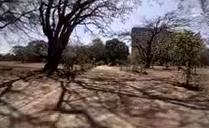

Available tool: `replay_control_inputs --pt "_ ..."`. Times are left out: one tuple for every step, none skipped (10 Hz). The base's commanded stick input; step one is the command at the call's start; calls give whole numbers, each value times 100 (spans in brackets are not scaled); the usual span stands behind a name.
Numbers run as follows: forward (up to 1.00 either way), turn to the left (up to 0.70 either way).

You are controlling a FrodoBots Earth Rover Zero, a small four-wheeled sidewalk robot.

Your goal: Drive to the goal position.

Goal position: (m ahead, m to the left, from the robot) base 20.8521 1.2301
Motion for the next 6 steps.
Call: replay_control_inputs --pt "70 0" --pt "70 0" --pt "70 0" --pt "70 0" --pt "70 0" --pt "70 0"
